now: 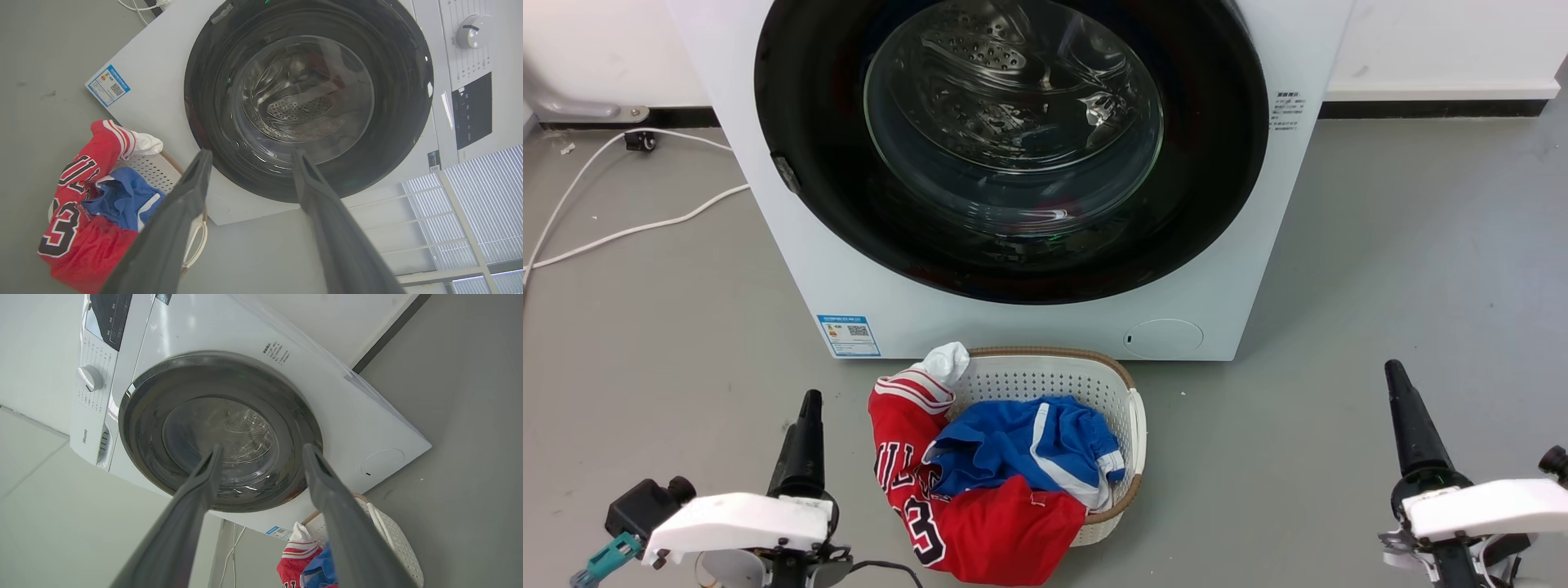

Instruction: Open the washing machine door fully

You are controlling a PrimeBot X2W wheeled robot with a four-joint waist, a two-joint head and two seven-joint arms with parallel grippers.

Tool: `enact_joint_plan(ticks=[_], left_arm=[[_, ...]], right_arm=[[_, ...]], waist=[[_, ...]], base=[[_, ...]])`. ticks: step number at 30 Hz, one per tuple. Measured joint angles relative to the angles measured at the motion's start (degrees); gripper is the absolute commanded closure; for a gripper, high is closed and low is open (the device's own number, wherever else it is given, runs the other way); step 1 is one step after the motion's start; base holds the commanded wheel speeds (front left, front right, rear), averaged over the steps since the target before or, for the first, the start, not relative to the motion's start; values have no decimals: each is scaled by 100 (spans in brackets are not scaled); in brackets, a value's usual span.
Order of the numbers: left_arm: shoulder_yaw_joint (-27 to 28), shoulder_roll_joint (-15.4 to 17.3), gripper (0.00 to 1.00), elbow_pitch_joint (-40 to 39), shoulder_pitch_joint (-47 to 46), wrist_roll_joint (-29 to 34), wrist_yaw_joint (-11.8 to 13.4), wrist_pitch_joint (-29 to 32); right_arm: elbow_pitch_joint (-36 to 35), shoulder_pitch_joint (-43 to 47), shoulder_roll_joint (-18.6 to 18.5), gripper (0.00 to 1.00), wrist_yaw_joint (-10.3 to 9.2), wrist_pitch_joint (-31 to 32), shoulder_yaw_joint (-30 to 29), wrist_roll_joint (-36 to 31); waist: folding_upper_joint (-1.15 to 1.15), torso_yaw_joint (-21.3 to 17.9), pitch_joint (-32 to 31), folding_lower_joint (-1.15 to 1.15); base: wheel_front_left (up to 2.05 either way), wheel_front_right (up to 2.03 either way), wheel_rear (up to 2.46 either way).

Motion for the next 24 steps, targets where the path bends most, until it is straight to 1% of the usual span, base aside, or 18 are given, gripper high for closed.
enact_joint_plan(ticks=[4, 10, 15, 24], left_arm=[[-75, 0, 0, -79, 56, 509, 119, -94], [-200, 31, 0, -118, 109, 1147, 255, -221], [-358, 71, 0, -133, 132, 1610, 354, -323], [-568, 180, 0, -233, 182, 2267, 514, -492]], right_arm=[[-102, 48, 0, 0, 0, -90, 63, -601], [-135, 134, 0, 0, 0, -220, 142, -1311], [-147, 170, 0, 0, 0, -318, 179, -1784], [-268, 215, -1, 0, 0, -475, 245, -2537]], waist=[[0, 3, -1, 0], [0, 4, -4, 0], [0, 3, -5, 0], [0, 11, 7, 0]], base=[[0, 0, 0], [0, 0, 0], [0, 0, 0], [0, 0, 0]])
